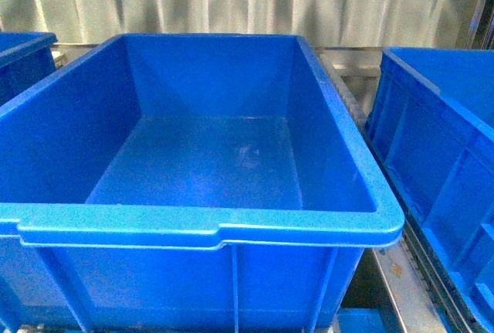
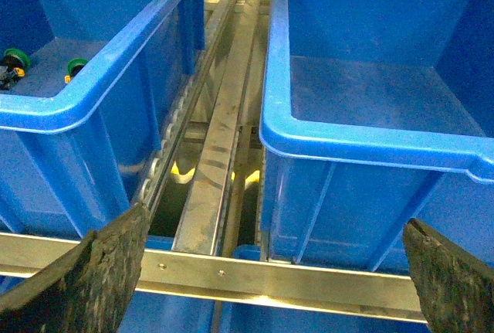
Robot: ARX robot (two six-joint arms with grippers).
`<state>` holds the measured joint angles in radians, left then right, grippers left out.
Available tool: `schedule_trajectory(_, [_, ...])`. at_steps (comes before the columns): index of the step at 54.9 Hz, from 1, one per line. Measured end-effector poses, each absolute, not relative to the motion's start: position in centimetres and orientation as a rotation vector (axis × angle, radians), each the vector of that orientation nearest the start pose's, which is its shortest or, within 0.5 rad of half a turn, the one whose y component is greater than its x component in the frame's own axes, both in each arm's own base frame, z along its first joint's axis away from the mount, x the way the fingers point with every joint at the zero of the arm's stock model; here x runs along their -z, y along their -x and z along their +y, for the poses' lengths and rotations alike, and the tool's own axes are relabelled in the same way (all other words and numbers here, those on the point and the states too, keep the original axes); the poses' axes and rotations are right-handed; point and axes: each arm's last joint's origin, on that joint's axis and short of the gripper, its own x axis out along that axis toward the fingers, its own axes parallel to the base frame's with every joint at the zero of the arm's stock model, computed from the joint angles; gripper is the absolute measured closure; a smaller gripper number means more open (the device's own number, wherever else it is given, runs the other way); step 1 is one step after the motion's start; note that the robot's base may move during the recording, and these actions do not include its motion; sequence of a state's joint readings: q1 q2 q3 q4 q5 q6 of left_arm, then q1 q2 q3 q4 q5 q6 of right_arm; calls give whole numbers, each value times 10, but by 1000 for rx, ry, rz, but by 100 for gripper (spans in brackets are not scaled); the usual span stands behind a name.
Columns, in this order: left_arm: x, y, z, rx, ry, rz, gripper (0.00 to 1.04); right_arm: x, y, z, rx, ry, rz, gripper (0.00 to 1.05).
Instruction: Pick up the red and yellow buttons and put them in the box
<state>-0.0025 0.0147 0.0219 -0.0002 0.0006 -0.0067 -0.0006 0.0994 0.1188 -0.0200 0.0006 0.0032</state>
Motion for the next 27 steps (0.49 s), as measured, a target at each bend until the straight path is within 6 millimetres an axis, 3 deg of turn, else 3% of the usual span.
schedule_trajectory(27, [-170,-97,0,3,7,-7,8,-175,-98,0,1,-4,8,101])
